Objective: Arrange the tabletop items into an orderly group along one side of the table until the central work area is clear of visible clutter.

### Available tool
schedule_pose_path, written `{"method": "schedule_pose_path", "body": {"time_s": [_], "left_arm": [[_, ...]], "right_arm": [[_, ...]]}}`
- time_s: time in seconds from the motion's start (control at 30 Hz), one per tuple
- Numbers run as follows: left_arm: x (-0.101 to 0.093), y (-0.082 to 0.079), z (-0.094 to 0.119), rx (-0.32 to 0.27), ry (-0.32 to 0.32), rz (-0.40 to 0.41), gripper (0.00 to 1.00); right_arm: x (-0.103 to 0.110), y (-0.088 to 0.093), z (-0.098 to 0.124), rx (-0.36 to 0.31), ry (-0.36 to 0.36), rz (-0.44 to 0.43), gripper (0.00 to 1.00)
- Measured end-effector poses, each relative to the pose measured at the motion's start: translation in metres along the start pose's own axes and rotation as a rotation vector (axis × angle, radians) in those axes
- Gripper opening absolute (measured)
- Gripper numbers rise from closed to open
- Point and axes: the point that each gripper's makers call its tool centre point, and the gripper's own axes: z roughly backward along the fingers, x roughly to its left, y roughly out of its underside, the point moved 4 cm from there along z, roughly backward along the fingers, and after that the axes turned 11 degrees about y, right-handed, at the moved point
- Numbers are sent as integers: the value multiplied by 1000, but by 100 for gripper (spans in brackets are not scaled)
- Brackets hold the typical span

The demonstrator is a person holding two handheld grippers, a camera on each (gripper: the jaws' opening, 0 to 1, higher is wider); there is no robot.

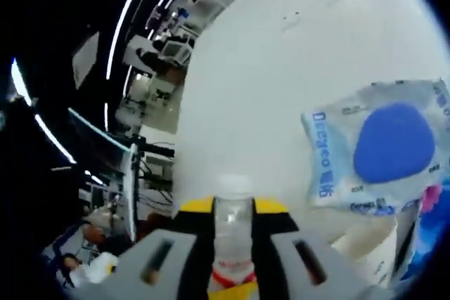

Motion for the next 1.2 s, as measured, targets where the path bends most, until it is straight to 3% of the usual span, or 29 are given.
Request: {"method": "schedule_pose_path", "body": {"time_s": [0.33, 0.57, 0.83, 0.97, 1.13, 1.2], "left_arm": [[-21, -24, 13, -91, 87, -69, 31], [-32, -39, 16, -126, 123, -103, 31], [-44, -43, 18, -170, 201, -115, 31], [-48, -49, 22, -204, 265, -116, 31], [-60, -63, 30, -251, 424, -179, 32], [-63, -68, 35, -278, 472, -184, 32]], "right_arm": [[50, -10, 53, -231, -70, 401, 15], [60, -15, 77, -319, -63, 456, 15], [56, -19, 94, -357, -80, 481, 16], [60, -24, 102, -341, -188, 528, 16], [66, -33, 118, -319, -409, 600, 18], [70, -36, 126, -323, -484, 671, 19]]}}
